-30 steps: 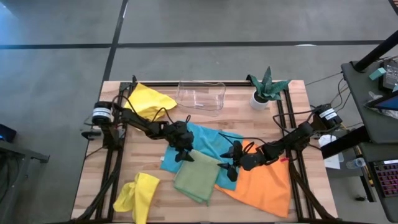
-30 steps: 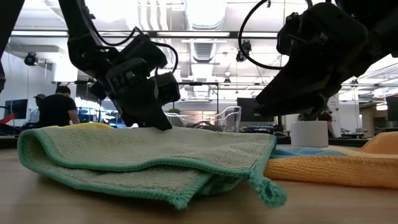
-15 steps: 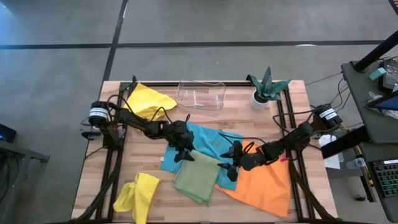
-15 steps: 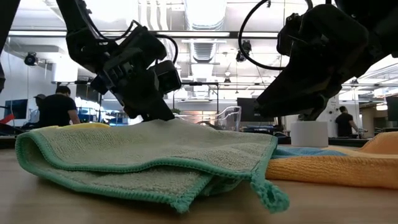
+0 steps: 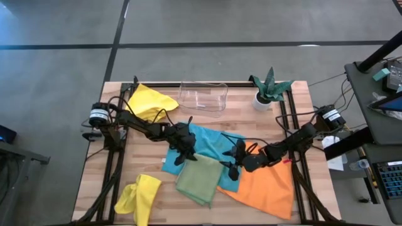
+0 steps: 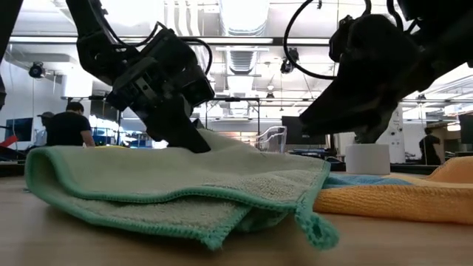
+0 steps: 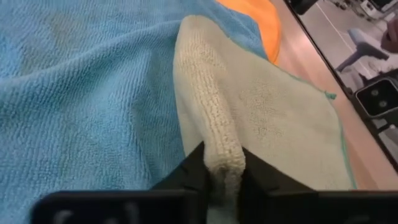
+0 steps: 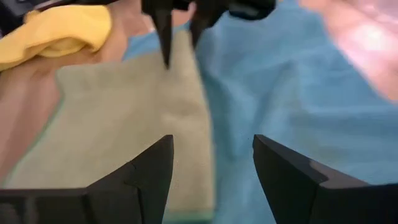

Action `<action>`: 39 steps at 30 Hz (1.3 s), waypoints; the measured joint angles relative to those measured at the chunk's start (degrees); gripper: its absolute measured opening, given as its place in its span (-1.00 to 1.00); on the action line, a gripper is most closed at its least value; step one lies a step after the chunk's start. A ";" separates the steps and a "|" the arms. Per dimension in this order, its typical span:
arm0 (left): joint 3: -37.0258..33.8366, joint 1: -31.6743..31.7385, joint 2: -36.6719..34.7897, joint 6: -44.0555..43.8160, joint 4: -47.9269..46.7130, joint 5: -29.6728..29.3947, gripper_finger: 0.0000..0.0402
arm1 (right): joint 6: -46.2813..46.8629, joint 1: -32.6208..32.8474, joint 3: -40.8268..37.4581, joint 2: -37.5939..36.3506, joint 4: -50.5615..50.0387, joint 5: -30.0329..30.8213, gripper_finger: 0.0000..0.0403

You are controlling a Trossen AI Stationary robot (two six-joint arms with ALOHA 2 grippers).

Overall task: Fold microfiber towels
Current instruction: Fold the green towel

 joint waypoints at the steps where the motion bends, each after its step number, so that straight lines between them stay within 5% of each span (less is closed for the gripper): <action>1: -0.16 -0.06 -0.27 0.66 -0.07 -0.01 -0.92 | -0.15 -0.07 0.00 0.00 0.00 0.02 0.04; 12: 0.05 -2.55 -3.32 8.40 -0.09 -2.51 -0.98 | -0.42 -3.99 0.00 0.00 0.52 -9.80 0.04; 24: -0.12 -3.80 -7.09 10.26 -0.51 -3.62 -0.99 | -7.53 -9.56 -0.05 0.00 10.15 -27.92 0.06; 39: -0.01 -3.82 -9.85 10.53 -1.66 -3.96 -1.00 | -3.31 -9.51 0.20 1.26 8.05 -29.53 0.72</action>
